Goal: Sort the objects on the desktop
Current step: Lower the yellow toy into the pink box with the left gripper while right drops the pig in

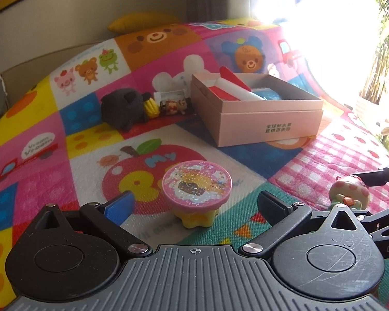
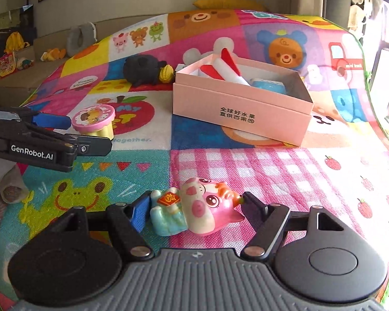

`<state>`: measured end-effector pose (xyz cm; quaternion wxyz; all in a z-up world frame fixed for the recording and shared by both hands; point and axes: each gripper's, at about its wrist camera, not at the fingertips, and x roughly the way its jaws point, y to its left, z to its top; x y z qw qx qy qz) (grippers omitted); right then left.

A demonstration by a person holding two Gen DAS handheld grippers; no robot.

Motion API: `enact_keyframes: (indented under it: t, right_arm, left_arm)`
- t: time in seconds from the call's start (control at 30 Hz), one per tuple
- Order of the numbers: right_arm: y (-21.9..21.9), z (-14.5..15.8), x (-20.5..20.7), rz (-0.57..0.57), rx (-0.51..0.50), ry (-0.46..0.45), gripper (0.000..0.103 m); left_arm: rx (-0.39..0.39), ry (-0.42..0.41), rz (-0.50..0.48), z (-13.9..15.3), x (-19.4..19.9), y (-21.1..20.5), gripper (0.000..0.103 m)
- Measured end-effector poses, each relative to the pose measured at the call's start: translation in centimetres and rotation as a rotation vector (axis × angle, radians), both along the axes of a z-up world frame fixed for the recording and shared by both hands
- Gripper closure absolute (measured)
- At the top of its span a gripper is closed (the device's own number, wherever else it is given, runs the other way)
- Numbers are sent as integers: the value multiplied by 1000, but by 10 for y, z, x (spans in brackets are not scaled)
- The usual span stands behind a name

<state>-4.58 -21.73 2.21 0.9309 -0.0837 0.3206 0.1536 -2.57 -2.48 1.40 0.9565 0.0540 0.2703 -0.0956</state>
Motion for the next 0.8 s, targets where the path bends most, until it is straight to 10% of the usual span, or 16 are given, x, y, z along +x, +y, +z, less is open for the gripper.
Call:
enact_keyframes:
  t: [0.13, 0.8]
  right_arm:
    - [3, -1, -1, -7, -16, -7, 29]
    - [-5, 13, -21, -34, -69, -31, 30]
  left_arm:
    - [36, 21, -10, 0, 9, -8, 34]
    - [42, 12, -158, 21, -37, -23, 42]
